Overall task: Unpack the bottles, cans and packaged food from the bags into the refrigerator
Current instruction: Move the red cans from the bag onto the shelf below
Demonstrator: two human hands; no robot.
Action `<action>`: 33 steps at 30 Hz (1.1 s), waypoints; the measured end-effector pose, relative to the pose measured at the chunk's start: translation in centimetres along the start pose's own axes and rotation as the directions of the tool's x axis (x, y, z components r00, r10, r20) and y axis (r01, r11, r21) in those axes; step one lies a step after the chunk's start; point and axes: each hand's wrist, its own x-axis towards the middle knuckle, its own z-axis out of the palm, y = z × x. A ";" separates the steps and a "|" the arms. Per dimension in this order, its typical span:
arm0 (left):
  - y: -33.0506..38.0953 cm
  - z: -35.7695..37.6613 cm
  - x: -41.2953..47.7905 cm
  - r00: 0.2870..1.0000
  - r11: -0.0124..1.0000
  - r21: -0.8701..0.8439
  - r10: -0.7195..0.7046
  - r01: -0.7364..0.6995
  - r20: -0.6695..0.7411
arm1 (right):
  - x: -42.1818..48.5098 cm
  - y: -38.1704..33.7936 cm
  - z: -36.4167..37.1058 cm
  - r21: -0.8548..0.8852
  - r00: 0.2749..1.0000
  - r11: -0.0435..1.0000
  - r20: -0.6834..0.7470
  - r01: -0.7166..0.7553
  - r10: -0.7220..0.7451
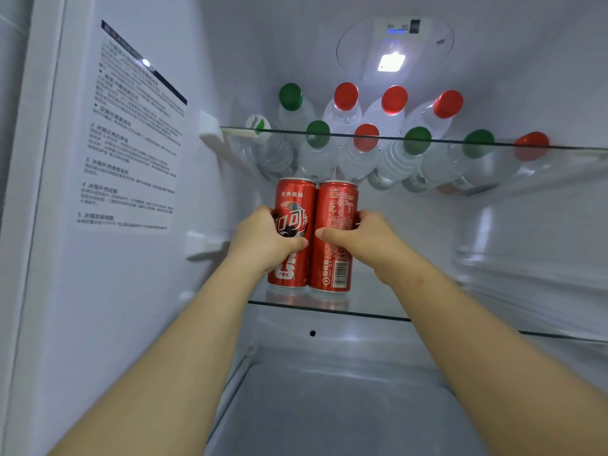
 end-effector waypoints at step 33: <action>-3.9 4.8 12.6 0.997 0.911 0.405 -0.082 0.077 -0.004 | 12.7 4.1 4.0 -0.386 0.973 0.894 -0.043 -0.226 0.227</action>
